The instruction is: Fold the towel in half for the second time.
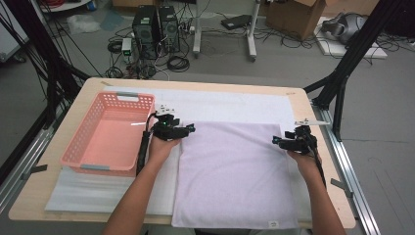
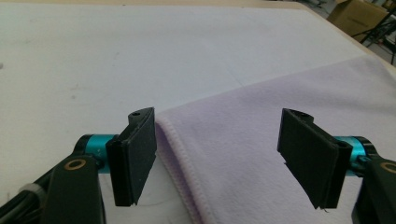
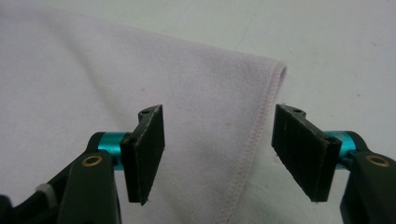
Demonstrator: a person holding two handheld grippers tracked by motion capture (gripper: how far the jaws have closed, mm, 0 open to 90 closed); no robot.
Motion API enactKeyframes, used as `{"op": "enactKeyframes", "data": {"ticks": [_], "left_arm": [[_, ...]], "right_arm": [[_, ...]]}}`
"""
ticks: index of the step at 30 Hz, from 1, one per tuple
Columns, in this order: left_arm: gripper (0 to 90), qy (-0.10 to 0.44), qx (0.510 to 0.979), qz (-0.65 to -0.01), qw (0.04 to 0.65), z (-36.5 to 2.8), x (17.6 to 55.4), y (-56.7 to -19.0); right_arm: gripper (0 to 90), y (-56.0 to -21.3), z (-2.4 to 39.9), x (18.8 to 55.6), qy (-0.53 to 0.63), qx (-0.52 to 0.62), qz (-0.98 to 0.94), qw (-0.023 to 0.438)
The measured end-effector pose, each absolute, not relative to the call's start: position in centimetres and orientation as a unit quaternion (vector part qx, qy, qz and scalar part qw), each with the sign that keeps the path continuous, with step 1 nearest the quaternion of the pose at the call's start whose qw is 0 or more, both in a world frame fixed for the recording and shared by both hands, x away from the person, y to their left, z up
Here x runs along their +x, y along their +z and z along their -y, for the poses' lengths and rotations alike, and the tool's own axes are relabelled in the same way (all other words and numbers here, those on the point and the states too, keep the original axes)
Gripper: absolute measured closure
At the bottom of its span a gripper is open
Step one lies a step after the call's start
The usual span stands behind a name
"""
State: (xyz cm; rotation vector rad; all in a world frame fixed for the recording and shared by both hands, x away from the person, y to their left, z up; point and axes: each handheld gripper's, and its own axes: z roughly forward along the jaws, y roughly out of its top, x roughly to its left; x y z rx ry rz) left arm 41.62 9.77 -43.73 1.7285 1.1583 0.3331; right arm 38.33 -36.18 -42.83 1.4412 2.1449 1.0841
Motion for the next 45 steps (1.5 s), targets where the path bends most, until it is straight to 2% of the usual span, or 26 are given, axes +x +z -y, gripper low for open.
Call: {"op": "enactKeyframes", "data": {"ticks": [3,5,8,13,18,20,22,23,24,26,27,28,31,34,42,45], "left_arm": [[32.6,0.141,0.718,-0.483,0.481,-9.9,42.0,-44.4],[33.6,0.146,0.723,-0.486,0.469,-10.0,42.2,-44.7],[34.5,0.15,0.721,-0.497,0.458,-10.1,42.4,-45.1],[36.7,0.156,0.728,-0.503,0.439,-9.7,42.8,-45.3],[41.2,0.175,0.746,-0.487,0.419,-9.0,42.6,-45.2],[46.7,0.183,0.756,-0.476,0.411,-8.6,42.5,-45.2],[48.3,0.2,0.763,-0.467,0.399,-8.2,42.4,-45.2],[50.7,0.198,0.768,-0.458,0.402,-8.1,42.3,-45.2],[62.7,0.197,0.778,-0.44,0.403,-7.9,42.2,-45.2],[77.4,0.201,0.788,-0.422,0.4,-7.3,41.9,-45.1],[80.6,0.201,0.788,-0.423,0.4,-7.3,41.9,-45.1],[82.2,0.194,0.784,-0.429,0.404,-7.3,42.0,-45.1],[84.7,0.177,0.775,-0.442,0.416,-7.7,42.1,-45.2],[85.4,0.173,0.759,-0.461,0.427,-8.2,42.3,-45.1],[85.7,0.219,0.699,-0.469,0.493,-8.9,42.0,-43.3],[85.7,0.221,0.698,-0.464,0.5,-8.9,41.8,-43.1]], "right_arm": [[34.3,-43.2,35.9,38.9,0.37,0.512,-0.757,0.168],[41.9,-43.4,35.9,39.0,0.363,0.518,-0.756,0.168],[41.8,-43.6,35.9,39.2,0.365,0.518,-0.754,0.171],[47.2,-44.0,36.0,40.0,0.363,0.528,-0.749,0.17],[51.6,-44.0,36.2,40.3,0.338,0.542,-0.744,0.199],[52.8,-44.3,36.7,40.6,0.334,0.555,-0.737,0.194],[58.5,-44.3,36.7,40.6,0.336,0.558,-0.733,0.195],[61.8,-44.3,36.6,40.7,0.336,0.551,-0.738,0.199],[67.0,-44.3,36.4,40.7,0.338,0.548,-0.739,0.197],[78.3,-44.3,36.2,40.7,0.341,0.54,-0.746,0.189],[84.0,-44.2,36.0,40.8,0.34,0.537,-0.749,0.185],[85.1,-44.1,35.8,40.8,0.337,0.534,-0.753,0.185],[87.2,-43.8,35.7,41.0,0.324,0.54,-0.756,0.178],[87.8,-43.7,35.5,40.9,0.319,0.535,-0.756,0.199],[88.0,-42.3,36.2,40.9,0.366,0.539,-0.721,0.237],[88.0,-41.5,36.3,40.8,0.379,0.537,-0.714,0.242]]}}
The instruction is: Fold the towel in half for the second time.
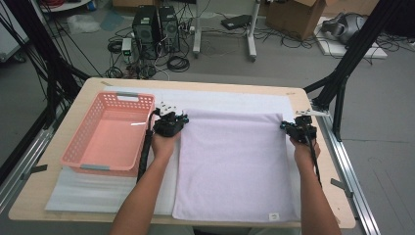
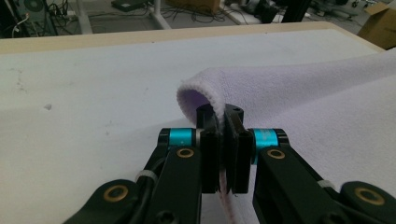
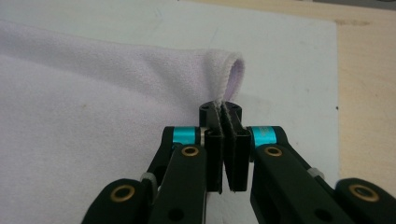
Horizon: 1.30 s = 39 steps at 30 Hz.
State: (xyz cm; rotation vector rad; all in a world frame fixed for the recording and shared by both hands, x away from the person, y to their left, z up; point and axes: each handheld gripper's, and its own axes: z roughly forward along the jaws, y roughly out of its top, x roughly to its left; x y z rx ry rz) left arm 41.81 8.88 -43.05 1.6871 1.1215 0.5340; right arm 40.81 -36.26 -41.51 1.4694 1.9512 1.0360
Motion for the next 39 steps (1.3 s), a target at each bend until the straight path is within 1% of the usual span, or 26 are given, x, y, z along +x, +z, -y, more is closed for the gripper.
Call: {"op": "enactKeyframes", "data": {"ticks": [8,13,18,22,26,31,39], "left_arm": [[85.6,0.2,0.708,-0.45,0.507,-8.7,40.7,-42.0],[85.6,0.195,0.705,-0.444,0.518,-8.7,39.8,-41.0],[85.6,0.193,0.706,-0.429,0.529,-9.0,38.4,-40.1],[85.5,0.185,0.716,-0.42,0.526,-9.3,37.1,-40.0],[85.5,0.189,0.724,-0.402,0.528,-9.5,35.4,-39.7],[85.4,0.182,0.724,-0.395,0.535,-9.9,33.3,-40.0],[85.3,0.172,0.73,-0.386,0.537,-10.4,29.9,-41.5]], "right_arm": [[87.9,-40.9,36.5,40.0,0.394,0.539,-0.709,0.226],[87.9,-40.7,36.6,38.9,0.401,0.537,-0.707,0.225],[87.9,-40.3,37.3,37.4,0.429,0.537,-0.697,0.204],[87.9,-40.4,37.7,35.9,0.44,0.531,-0.696,0.201],[87.8,-40.4,38.3,34.3,0.45,0.524,-0.698,0.19],[87.8,-40.5,38.5,32.2,0.456,0.517,-0.701,0.182],[87.7,-41.5,38.6,29.1,0.451,0.517,-0.706,0.174]]}}
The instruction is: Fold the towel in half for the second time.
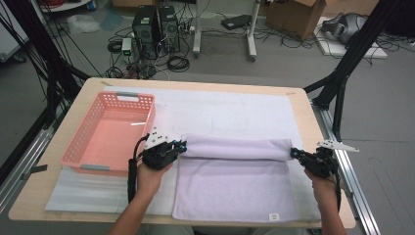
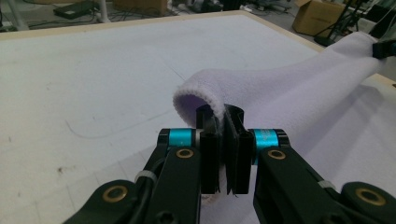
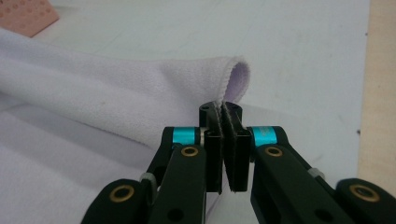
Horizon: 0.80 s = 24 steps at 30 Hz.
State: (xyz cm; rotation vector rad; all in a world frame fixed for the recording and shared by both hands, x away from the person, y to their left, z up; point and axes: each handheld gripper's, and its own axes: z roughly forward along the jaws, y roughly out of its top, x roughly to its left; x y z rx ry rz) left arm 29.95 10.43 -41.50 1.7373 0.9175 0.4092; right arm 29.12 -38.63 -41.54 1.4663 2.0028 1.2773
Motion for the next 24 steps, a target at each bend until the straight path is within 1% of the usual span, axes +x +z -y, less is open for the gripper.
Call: {"op": "enactKeyframes", "data": {"ticks": [7,11,16,18,19,20,21,22,24], "left_arm": [[85.3,0.17,0.734,-0.383,0.534,-10.9,26.9,-42.3],[85.3,0.166,0.737,-0.379,0.534,-11.1,25.2,-42.6],[85.0,0.158,0.737,-0.373,0.541,-11.5,23.8,-43.5],[83.3,0.154,0.737,-0.374,0.541,-11.8,23.4,-44.1],[80.3,0.152,0.733,-0.379,0.544,-11.8,23.4,-44.2],[71.3,0.155,0.729,-0.388,0.542,-12.0,23.4,-44.2],[57.6,0.153,0.721,-0.4,0.544,-12.1,23.5,-44.0],[50.0,0.151,0.716,-0.405,0.548,-12.3,23.6,-43.8],[47.0,0.158,0.713,-0.401,0.553,-12.5,24.0,-43.3]], "right_arm": [[87.7,-42.4,38.5,26.2,0.448,0.518,-0.71,0.163],[87.7,-42.4,38.4,24.8,0.445,0.512,-0.716,0.164],[87.5,-43.0,38.6,22.9,0.445,0.514,-0.719,0.146],[85.8,-43.3,38.5,22.5,0.437,0.515,-0.724,0.142],[83.5,-43.2,38.4,22.3,0.435,0.515,-0.725,0.141],[77.7,-43.1,38.3,22.3,0.435,0.514,-0.725,0.146],[70.4,-42.9,38.2,22.3,0.434,0.515,-0.724,0.15],[65.7,-42.6,38.2,22.3,0.437,0.519,-0.719,0.151],[57.5,-42.1,38.0,22.5,0.439,0.517,-0.717,0.16]]}}
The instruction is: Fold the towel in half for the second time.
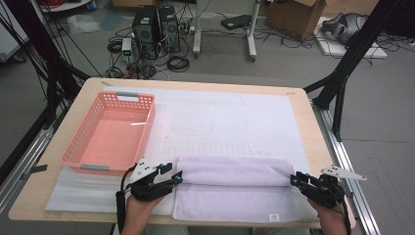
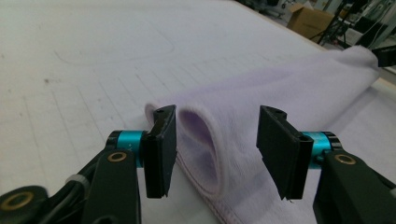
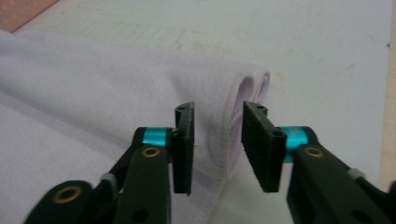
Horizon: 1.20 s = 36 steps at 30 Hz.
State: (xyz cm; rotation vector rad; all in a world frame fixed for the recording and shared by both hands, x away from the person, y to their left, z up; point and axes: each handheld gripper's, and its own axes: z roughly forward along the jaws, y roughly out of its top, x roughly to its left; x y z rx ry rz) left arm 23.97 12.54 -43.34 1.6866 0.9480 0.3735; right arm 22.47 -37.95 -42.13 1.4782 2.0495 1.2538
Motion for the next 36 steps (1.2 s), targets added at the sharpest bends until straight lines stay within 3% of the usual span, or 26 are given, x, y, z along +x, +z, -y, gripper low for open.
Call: {"op": "enactKeyframes", "data": {"ticks": [1,9,10,13,14,17,36], "left_arm": [[45.7,0.154,0.713,-0.402,0.553,-12.5,24.3,-43.2],[45.3,0.105,0.741,-0.413,0.518,-10.6,27.1,-44.1],[52.5,0.102,0.75,-0.405,0.514,-10.4,27.1,-44.3],[78.4,0.098,0.769,-0.379,0.505,-10.1,26.7,-44.5],[81.1,0.099,0.768,-0.377,0.508,-10.2,26.5,-44.5],[82.3,0.102,0.761,-0.372,0.522,-10.5,25.9,-44.2],[81.6,0.094,0.741,-0.344,0.569,-11.7,21.4,-44.5]], "right_arm": [[53.9,-41.9,37.8,22.7,0.434,0.517,-0.718,0.169],[49.9,-41.5,36.3,26.9,0.392,0.521,-0.739,0.172],[50.9,-41.7,36.3,27.2,0.383,0.525,-0.74,0.173],[77.0,-42.3,36.5,26.8,0.386,0.522,-0.744,0.159],[80.9,-42.4,36.7,26.4,0.39,0.52,-0.743,0.157],[84.6,-42.4,37.2,25.1,0.408,0.513,-0.739,0.156],[85.3,-42.5,38.3,18.7,0.46,0.486,-0.727,0.157]]}}
